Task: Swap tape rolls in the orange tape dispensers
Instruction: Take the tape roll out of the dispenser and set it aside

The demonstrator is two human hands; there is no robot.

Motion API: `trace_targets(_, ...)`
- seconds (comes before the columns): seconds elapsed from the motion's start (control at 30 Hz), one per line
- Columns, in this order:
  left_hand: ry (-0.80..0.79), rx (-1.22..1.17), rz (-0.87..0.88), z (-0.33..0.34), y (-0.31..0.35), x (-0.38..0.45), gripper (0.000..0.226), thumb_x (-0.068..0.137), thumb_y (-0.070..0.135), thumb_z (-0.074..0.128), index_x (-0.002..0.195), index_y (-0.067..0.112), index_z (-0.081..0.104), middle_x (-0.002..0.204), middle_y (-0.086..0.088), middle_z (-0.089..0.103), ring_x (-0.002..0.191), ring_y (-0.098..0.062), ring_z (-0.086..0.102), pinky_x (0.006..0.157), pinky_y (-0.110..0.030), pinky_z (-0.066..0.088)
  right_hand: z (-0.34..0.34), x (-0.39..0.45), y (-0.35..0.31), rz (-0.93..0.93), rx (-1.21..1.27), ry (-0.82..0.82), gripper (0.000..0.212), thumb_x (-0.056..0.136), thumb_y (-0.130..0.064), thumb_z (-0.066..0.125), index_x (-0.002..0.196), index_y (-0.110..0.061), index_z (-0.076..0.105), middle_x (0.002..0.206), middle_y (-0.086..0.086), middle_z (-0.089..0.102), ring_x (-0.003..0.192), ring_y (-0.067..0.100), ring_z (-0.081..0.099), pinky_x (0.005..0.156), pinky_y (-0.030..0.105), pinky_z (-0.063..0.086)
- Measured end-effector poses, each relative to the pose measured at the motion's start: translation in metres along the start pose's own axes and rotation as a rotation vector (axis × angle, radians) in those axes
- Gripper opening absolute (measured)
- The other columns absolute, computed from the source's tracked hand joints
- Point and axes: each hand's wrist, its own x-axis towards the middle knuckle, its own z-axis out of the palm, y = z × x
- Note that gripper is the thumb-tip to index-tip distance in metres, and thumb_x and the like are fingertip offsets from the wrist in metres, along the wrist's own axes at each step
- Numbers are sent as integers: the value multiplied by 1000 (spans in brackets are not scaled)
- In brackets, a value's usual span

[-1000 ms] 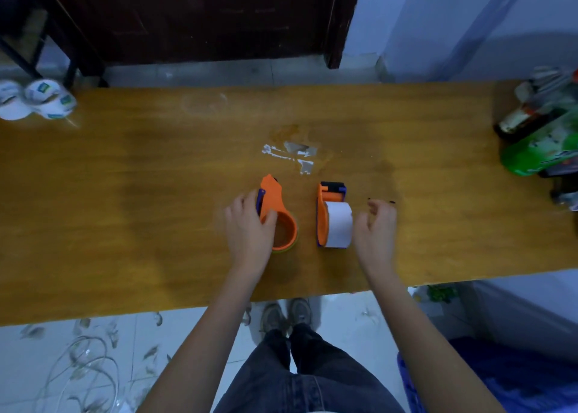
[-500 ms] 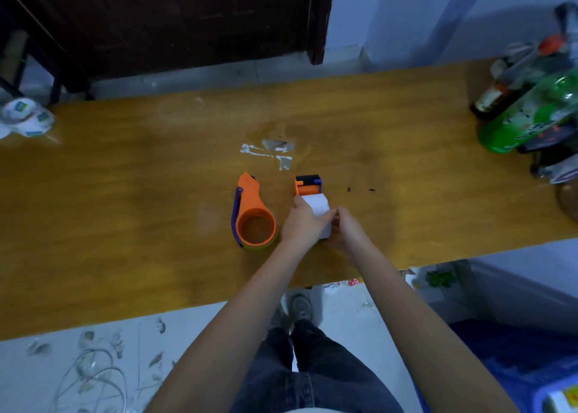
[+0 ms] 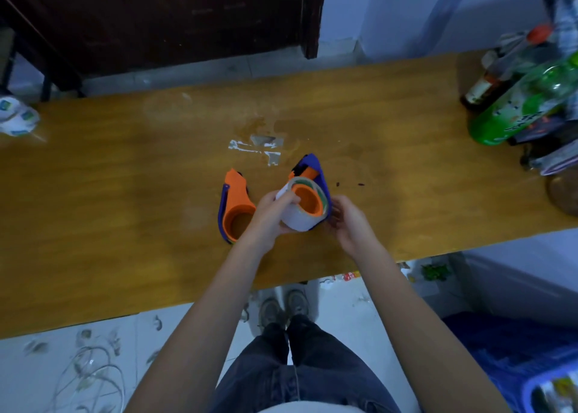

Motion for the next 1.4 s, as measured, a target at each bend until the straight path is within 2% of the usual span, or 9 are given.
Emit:
trace_targets(0.13, -177, -252, 82, -17, -7, -8, 52, 80, 19, 59, 128, 3, 49, 133, -17, 52, 119, -31, 54, 91, -46, 50, 1, -19, -17, -112, -129, -223, 29, 90, -28, 57, 118, -21, 55, 108, 7, 64, 93, 24, 63, 71, 35, 53)
trace_targets(0.27, -332, -237, 257, -32, -6, -21, 49, 79, 19, 61, 126, 7, 53, 119, -10, 62, 110, -25, 61, 86, -37, 54, -3, -43, -31, -291, -147, -411, 38, 78, -26, 68, 113, -31, 56, 101, 0, 73, 94, 23, 70, 74, 38, 59)
trace_targets(0.37, -270, -30, 349, -38, -2, -31, 80, 67, 35, 78, 136, 14, 44, 127, -4, 59, 119, -24, 57, 92, -35, 53, -4, -51, -35, -346, -145, -460, 42, 72, -27, 68, 112, -31, 57, 96, -2, 75, 96, 23, 70, 79, 43, 59)
trace_targets(0.5, -151, 478, 550, -42, -1, -41, 125, 47, 54, 82, 147, 39, 8, 138, 26, 36, 129, 2, 40, 103, -21, 41, -1, -50, -32, -361, -155, -440, 41, 70, -27, 69, 109, -32, 58, 93, -3, 75, 95, 22, 70, 80, 46, 57)
trace_targets(0.6, -27, 761, 716, -45, -1, -40, 122, 48, 55, 81, 145, 39, 9, 142, 22, 30, 133, 4, 28, 107, -25, 32, -1, -50, -29, -364, -159, -460, 40, 73, -24, 71, 111, -30, 59, 94, -2, 75, 95, 21, 70, 77, 42, 58)
trace_targets(0.7, 25, 791, 867, -49, -1, -37, 106, 52, 57, 81, 140, 24, 32, 140, 6, 44, 131, -10, 41, 107, -36, 40, -2, -50, -28, -355, -184, -483, 41, 73, -24, 70, 113, -29, 59, 97, 0, 75, 96, 22, 70, 74, 37, 59)
trace_targets(0.83, 37, 834, 956, -51, 1, -39, 97, 52, 61, 78, 134, 28, 37, 131, 11, 49, 124, -9, 47, 102, -27, 41, -5, -45, -25, -316, -166, -493, 40, 76, -23, 71, 115, -28, 59, 101, 0, 74, 99, 24, 69, 79, 43, 58)
trace_targets(1.23, -14, 757, 970, -55, 6, -46, 96, 51, 51, 84, 132, 23, 43, 130, 5, 54, 123, -10, 50, 102, -27, 42, -9, -40, -17, -239, -45, -545, 54, 79, -22, 66, 130, -16, 51, 117, 11, 65, 99, 22, 69, 67, 33, 58)
trace_targets(1.4, -59, 698, 965, -56, 9, -49, 94, 50, 38, 88, 131, 19, 44, 129, 10, 52, 122, -1, 48, 98, -15, 39, -7, -34, -8, -217, 4, -583, 85, 64, -38, 81, 137, -13, 45, 121, 13, 64, 104, 27, 66, 70, 37, 58)
